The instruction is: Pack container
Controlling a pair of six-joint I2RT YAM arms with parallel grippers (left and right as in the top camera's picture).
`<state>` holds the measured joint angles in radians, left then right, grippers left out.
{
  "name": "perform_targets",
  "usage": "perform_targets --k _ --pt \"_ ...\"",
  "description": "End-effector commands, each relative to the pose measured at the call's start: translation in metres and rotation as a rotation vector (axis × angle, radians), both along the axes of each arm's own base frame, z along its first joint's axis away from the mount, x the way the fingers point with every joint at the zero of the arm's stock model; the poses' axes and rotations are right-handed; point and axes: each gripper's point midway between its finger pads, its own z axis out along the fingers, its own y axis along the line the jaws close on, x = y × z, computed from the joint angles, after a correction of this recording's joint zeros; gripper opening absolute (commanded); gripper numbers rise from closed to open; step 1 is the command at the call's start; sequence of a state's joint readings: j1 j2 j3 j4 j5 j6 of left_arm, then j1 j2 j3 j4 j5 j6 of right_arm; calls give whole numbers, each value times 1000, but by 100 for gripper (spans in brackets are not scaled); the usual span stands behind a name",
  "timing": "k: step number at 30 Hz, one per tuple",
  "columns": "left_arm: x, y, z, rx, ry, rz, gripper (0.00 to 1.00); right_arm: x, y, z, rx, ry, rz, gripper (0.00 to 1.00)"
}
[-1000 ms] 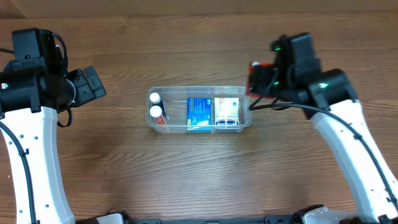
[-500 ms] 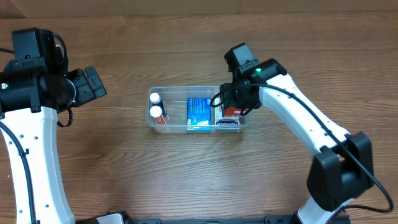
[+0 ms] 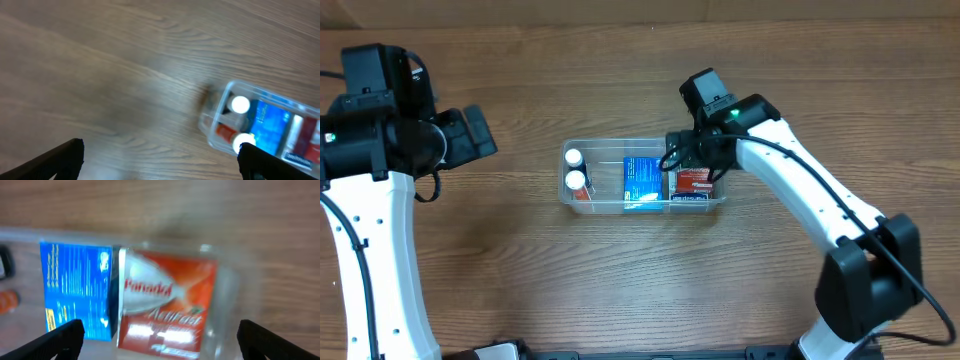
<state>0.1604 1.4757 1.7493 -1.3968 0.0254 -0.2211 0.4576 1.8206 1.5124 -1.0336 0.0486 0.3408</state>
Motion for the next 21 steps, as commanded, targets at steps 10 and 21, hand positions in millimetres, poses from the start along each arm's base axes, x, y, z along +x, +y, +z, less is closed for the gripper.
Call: perform_targets --k 10,21 --pt "35 -44 9 32 -110 -253 100 68 -100 100 36 -363 -253 100" --pt "30 -44 6 34 -87 -260 100 45 -125 122 -11 -371 -256 100"
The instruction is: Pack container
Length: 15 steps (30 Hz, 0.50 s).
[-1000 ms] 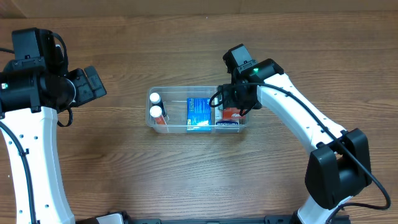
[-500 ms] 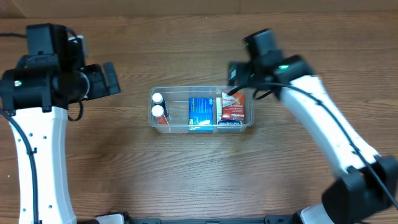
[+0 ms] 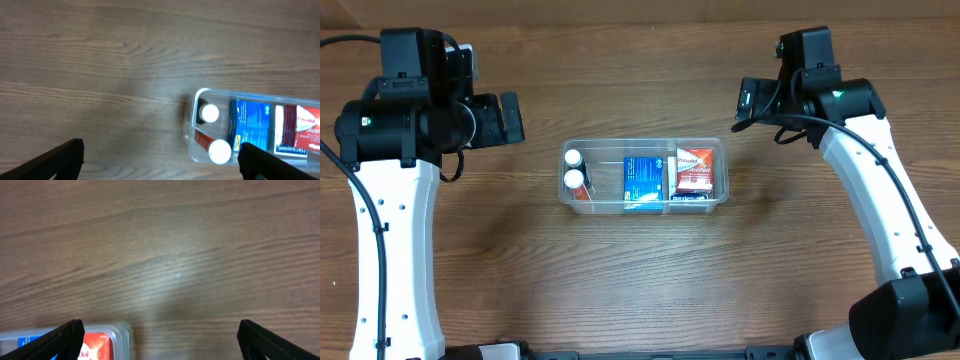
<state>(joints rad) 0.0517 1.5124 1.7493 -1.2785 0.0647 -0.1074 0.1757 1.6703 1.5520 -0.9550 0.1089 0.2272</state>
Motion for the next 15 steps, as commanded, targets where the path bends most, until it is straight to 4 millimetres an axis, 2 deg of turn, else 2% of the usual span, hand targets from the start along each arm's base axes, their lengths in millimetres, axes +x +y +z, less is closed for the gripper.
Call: perform_targets --k 1,5,8,13,15 --pt "-9 -4 6 8 -3 -32 100 -17 -12 51 6 -111 -68 100" --pt "-30 -5 20 9 -22 -33 100 -42 -17 80 29 -157 -94 100" --pt "-53 -6 36 15 -85 -32 100 -66 -30 98 26 -185 -170 100" --pt "-101 -8 56 44 -237 -55 100 -111 -36 118 56 -261 -179 100" --pt "-126 -9 59 64 -320 -71 100 -137 -44 121 70 -305 -217 100"
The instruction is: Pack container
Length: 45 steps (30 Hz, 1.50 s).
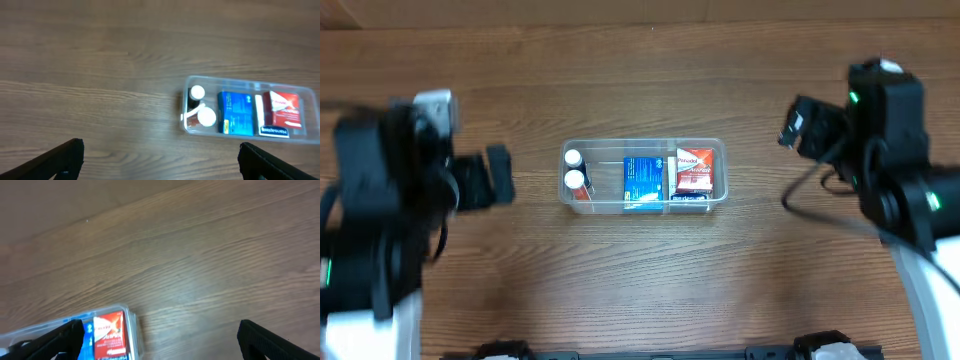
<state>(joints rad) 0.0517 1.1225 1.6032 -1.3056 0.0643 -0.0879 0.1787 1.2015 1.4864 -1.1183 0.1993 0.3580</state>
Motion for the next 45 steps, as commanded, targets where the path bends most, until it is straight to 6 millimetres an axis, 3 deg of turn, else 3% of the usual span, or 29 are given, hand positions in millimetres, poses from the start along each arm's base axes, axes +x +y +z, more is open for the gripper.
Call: perform_targets --k 1,6,11,35,40,45 --pt "-42 -4 3 52 -126 -55 100 -40 -14 3 23 -67 -74 100" --pt "-79 -1 -13 75 -211 -33 100 -95 -27 -21 38 -135 -97 100" --pt "-89 -2 -32 70 -160 -36 100 -118 -32 -45 40 -139 -98 100" --pt "-93 -2 -40 69 -121 -37 100 -123 -32 -52 33 -100 -96 100" --pt "-93 -2 -40 69 -121 -37 100 -135 -35 -55 30 -94 -100 100" --pt "-93 -2 -40 69 -121 -37 100 -133 -32 -58 -32 -195 -4 100"
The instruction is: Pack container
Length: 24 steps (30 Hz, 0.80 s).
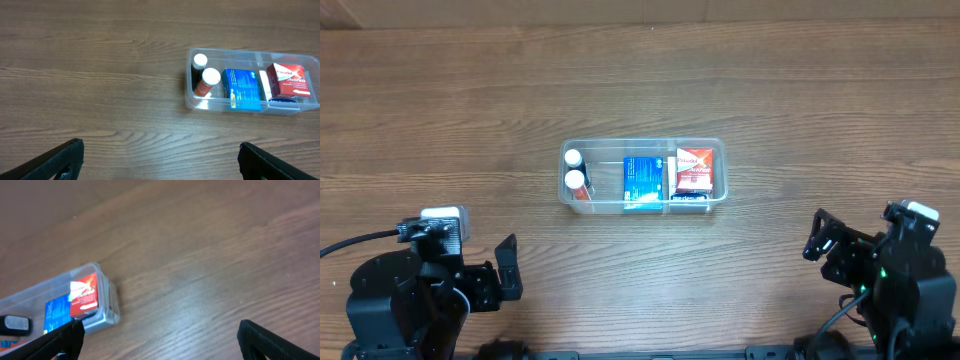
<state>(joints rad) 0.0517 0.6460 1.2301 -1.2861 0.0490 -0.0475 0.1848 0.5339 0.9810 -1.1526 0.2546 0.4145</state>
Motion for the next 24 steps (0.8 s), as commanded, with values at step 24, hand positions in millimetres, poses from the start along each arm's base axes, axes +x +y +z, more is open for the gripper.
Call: perform_targets --k 24 --pt "1 0 -1 24 2 -18 100 49 44 -39 -413 -697 377 100"
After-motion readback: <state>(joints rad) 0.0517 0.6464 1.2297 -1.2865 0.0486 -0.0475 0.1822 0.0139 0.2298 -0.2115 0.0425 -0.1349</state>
